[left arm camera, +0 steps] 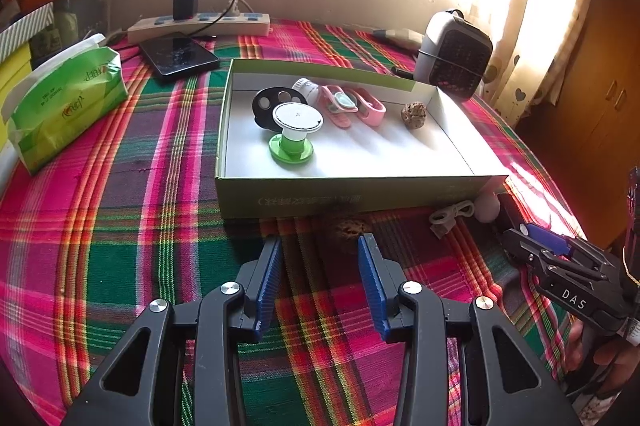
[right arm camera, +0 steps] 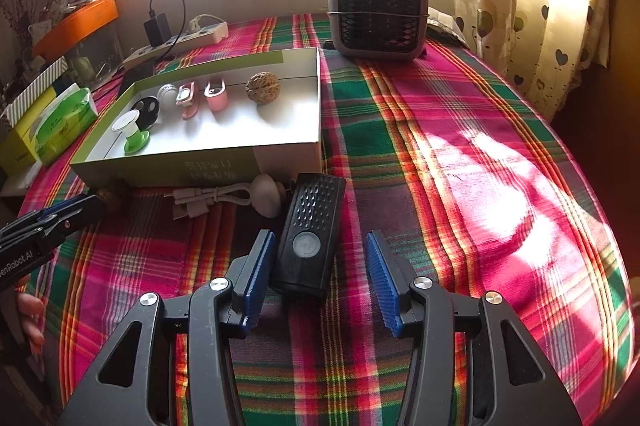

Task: Organize objects
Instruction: 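Move the right gripper to the black remote while the left withdraws from the box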

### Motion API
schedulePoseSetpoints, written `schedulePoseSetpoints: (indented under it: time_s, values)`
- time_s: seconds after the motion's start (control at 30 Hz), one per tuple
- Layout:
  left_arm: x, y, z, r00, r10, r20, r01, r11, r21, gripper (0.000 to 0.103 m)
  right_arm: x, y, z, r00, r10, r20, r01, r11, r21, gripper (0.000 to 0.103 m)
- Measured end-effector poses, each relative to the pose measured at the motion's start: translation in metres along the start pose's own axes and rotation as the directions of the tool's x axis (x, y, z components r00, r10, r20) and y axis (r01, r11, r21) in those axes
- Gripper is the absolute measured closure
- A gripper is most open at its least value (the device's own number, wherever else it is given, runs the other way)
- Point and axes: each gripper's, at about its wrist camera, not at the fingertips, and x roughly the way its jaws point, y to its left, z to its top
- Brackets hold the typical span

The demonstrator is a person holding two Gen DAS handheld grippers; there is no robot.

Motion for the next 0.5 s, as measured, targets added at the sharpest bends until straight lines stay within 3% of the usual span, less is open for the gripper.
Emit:
schedulePoseSetpoints:
  time_s: [0.5]
  values:
    - [0.0083,-0.0095,0.0047,1.0,0.0,-0.014,0.0,1.0,0.017,0.066,0.008,0.0052,0.0054,1.0,0.017,-0.022,-0.019,0.998,-0.057,0.055]
